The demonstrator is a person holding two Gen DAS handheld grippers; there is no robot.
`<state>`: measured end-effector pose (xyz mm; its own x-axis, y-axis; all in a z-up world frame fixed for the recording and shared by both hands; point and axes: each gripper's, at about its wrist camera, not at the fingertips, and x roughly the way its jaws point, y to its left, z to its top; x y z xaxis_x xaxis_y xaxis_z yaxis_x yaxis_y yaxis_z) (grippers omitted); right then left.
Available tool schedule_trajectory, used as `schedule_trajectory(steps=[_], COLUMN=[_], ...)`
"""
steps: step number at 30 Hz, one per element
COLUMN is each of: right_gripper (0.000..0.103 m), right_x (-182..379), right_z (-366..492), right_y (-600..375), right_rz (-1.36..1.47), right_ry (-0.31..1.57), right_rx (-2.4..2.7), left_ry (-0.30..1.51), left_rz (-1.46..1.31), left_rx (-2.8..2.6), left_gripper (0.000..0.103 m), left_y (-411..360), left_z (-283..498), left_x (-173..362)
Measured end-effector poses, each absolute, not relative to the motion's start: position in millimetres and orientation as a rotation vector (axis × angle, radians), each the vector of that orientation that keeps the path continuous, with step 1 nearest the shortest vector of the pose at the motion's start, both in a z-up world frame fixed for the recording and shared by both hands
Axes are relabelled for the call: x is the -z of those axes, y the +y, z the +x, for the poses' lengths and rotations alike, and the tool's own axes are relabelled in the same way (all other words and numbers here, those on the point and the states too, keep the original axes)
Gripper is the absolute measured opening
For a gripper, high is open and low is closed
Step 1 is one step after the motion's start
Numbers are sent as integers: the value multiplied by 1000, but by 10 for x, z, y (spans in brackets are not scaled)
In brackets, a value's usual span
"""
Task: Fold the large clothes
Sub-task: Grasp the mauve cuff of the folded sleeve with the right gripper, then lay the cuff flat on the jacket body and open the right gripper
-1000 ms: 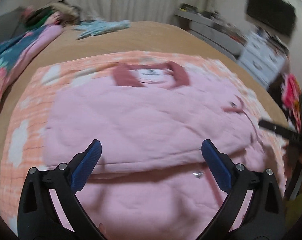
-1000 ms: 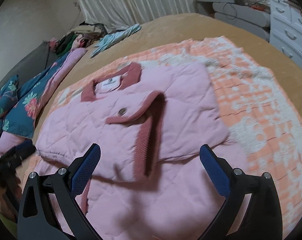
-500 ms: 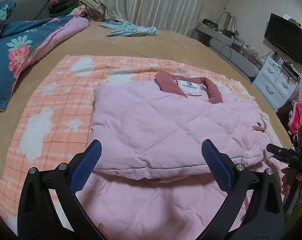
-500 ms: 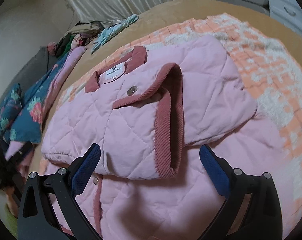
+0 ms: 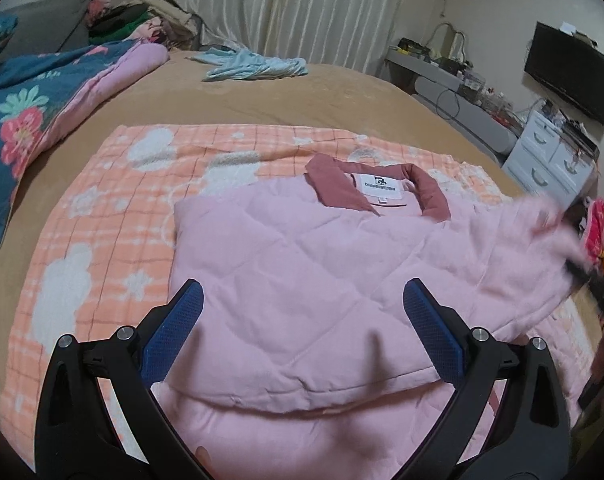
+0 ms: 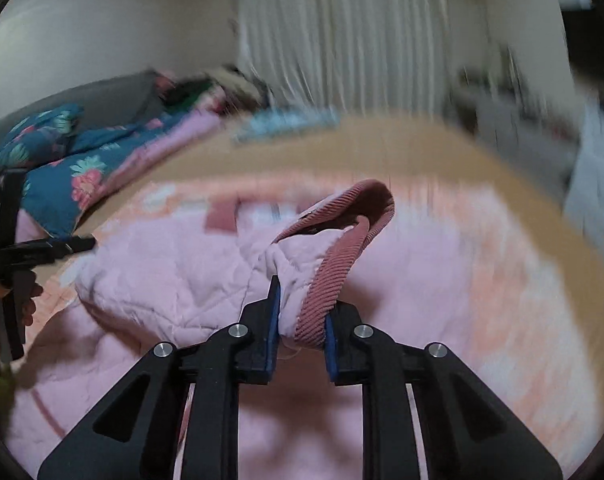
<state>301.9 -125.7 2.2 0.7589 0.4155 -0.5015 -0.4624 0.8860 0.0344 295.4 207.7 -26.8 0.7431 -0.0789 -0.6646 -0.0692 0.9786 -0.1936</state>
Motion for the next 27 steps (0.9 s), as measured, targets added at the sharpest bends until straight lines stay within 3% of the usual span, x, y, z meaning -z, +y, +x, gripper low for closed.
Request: schedule_trajectory(steps=[3, 21, 24, 27], right_gripper=[17, 18, 24, 38], right_x=[-99, 640, 699, 714], right_z=[3087, 3555, 3570, 3576], right_y=[-1270, -1377, -1383, -1397], right_rz=[-130, -29, -45, -58], right_ry=[470, 774, 808, 831], right_rx=[-456, -326, -302, -287], left_ry=[746, 809, 829, 857], left_rz=[-198, -187, -192, -163], left_rx=[26, 75, 88, 74], left_gripper=[94, 94, 94, 94], left_y=[2037, 1899, 1861, 1806], left_z=[3012, 3163, 3172, 3192], left_x=[294, 554, 635, 737])
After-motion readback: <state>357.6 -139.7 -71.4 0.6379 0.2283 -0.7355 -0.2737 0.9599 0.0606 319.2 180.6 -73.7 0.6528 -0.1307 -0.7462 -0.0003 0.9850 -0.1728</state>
